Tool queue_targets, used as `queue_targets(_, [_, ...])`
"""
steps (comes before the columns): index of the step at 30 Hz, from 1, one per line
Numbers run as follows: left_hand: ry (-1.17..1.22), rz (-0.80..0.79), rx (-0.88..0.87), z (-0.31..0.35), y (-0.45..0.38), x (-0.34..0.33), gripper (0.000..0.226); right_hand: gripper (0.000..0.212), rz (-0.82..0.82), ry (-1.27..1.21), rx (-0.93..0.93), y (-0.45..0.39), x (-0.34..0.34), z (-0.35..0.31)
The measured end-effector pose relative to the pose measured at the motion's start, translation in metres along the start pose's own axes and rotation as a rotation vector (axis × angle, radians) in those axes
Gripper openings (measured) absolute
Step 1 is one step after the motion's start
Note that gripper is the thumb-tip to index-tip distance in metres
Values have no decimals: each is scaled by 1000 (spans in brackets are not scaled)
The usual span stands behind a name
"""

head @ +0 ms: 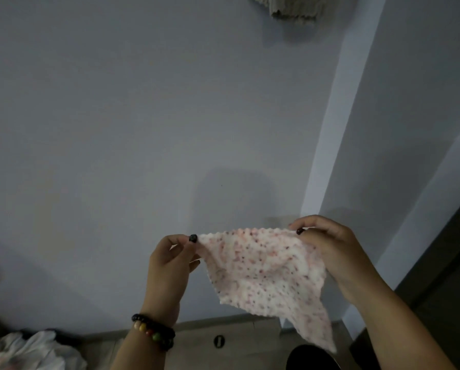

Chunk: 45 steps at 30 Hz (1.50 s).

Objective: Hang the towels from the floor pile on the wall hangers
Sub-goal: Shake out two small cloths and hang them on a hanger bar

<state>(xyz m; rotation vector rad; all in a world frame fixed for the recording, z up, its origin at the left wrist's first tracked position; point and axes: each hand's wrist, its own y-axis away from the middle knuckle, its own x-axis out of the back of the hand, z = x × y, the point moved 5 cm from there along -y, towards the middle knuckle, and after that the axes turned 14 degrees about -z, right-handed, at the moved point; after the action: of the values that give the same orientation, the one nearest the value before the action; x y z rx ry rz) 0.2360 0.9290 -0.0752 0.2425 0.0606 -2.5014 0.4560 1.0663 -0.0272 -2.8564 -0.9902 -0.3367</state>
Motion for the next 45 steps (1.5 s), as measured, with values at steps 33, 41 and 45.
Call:
queue_targets(33, [32,-374,-102,48,29,-57,29,7,-368,147,326,19,-48,-56])
queue_targets(41, [60,-421,-123,50,32,-64,24,10,-302,101,273,19,-44,-55])
queue_targets(45, [82,-433,-138,49,34,-64,26,16,-281,90,264,19,-45,-54])
